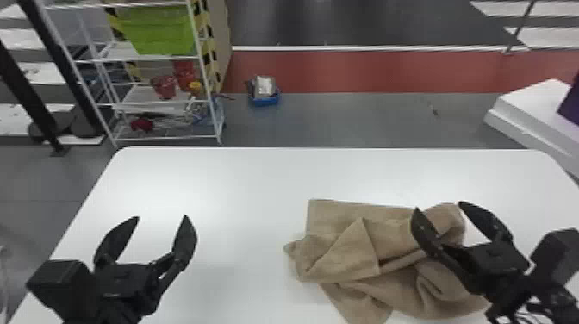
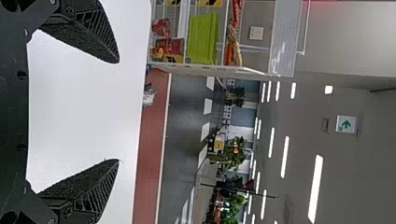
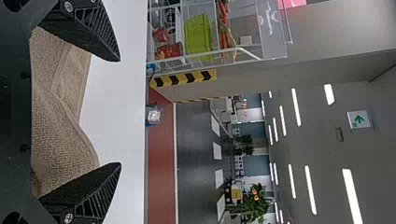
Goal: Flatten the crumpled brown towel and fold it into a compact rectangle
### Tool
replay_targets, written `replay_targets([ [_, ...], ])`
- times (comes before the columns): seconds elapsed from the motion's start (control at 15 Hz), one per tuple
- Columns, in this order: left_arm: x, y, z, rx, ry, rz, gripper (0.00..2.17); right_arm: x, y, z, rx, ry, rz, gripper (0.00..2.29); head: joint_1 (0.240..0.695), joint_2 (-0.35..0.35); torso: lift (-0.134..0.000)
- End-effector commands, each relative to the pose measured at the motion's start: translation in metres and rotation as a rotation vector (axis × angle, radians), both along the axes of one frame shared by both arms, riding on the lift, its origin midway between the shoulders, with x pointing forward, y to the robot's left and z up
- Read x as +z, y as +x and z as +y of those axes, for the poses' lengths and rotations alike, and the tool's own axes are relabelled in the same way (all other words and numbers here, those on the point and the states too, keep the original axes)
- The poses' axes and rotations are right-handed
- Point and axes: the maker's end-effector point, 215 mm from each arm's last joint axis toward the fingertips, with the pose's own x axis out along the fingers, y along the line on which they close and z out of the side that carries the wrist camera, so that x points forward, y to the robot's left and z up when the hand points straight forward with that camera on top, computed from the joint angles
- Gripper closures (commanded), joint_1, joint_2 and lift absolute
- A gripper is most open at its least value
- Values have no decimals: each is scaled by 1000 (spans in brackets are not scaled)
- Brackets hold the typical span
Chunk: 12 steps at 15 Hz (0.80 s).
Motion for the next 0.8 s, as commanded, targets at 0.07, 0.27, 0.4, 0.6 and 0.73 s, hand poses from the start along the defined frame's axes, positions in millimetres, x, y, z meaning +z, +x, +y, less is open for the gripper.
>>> replay_targets([
  [0.07,0,0,-2,-1,-4,-1,137,0,0,0,1,0,0,83,695,27,-124],
  [0.27,1,-2,-2,-2,-1,1,137,-1,-1,0,2,2,3,83,695,25,-124],
  [0.4,2,-4,-2,-2,-1,1,137,0,-2,0,3,0,1,83,695,25,-124],
  [0.6,1,-5,-3,-4,0,2,137,0,-2,0,4,0,1,83,695,25,-124],
  [0.73,2,-5,-6,-9,-2,1,137,1,-3,2,10,-1,-2,83,695,24,-124],
])
